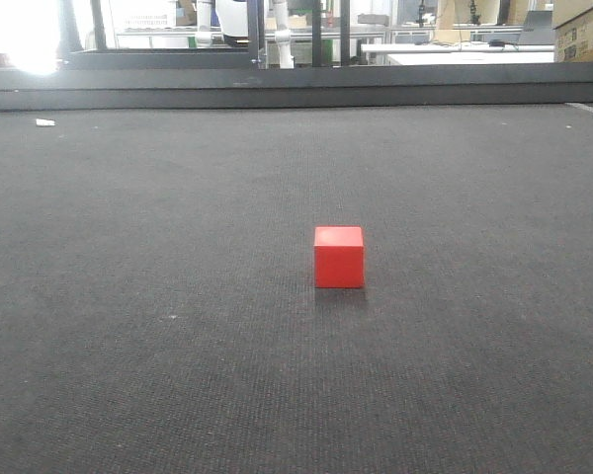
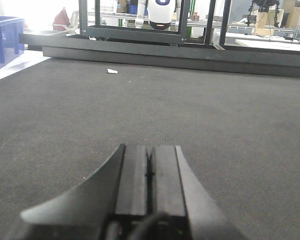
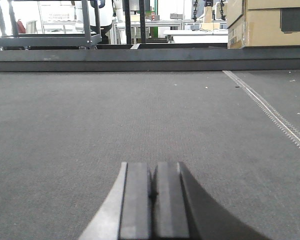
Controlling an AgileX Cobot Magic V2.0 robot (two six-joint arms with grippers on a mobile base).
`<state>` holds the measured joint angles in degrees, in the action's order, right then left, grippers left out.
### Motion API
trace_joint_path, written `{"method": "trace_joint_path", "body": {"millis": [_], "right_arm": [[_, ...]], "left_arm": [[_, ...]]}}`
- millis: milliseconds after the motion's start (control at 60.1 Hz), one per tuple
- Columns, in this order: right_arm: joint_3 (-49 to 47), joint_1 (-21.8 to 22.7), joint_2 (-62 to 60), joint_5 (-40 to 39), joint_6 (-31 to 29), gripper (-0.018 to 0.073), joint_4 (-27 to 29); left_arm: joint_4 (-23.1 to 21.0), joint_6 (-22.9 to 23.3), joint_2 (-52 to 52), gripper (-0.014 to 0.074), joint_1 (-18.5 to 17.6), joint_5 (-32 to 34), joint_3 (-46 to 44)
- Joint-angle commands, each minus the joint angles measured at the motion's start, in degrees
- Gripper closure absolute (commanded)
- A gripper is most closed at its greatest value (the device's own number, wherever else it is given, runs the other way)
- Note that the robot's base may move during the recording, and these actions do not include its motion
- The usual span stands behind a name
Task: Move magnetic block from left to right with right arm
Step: 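Lower the open right gripper over the red cube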
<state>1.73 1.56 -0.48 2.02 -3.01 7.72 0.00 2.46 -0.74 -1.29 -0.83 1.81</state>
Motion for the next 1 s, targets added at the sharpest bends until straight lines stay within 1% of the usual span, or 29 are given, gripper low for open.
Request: {"method": "trace_joint_path", "body": {"millis": [0,716,982], "right_arm": [[-0.3,0.4,-1.2,-5.3,-0.1,0.0482,0.1],[-0.3,0.4,-1.2,-5.4,-0.1,0.0482,0.1],[-0.3,0.4,-1.2,-9.7,-0.1,0.0482,0.1]], "left_arm": [[0.0,0.2,-0.8,0.0713,-0.1,5.2,0.6],[0.0,0.2,-0.8,0.0713,-0.1,5.2,0.6],[0.0,0.2,-0.8,0.0713,-0.1,5.2,0.6]]}}
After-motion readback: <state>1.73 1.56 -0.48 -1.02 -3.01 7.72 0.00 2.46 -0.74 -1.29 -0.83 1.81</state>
